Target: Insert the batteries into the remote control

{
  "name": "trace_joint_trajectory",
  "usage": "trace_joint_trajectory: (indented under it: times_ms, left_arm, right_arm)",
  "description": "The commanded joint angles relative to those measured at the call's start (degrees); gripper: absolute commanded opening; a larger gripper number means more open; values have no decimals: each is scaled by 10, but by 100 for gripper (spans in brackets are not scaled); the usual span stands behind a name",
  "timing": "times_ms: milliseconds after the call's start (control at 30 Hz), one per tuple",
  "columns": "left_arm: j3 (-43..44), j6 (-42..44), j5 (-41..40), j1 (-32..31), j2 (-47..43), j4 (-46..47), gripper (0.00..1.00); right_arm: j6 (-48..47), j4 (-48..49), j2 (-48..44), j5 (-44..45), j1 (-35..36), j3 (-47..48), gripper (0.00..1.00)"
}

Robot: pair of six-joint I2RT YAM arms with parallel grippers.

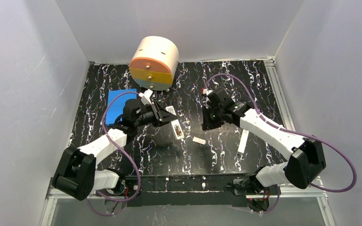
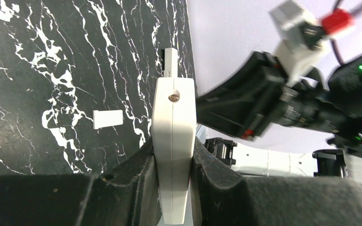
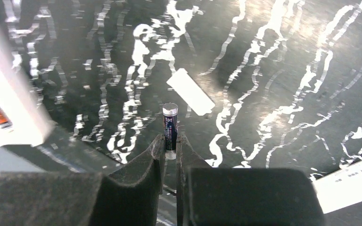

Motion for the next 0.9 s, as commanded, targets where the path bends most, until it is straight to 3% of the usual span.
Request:
trace_joint_trajectory:
  times_ms: [0,433,867]
  left_arm:
    - [-18,-31,-17,-4,14,86,0]
    - [-42,-72,-46,-3,-12,133,0]
    - [-50,-95,-51,-3,-9,161,0]
  right_arm:
    - [39,-33,-16,-63,35,71,15]
    - [63,-76,27,-67,119,200,16]
    - [63,-88,74,-17,149,237,18]
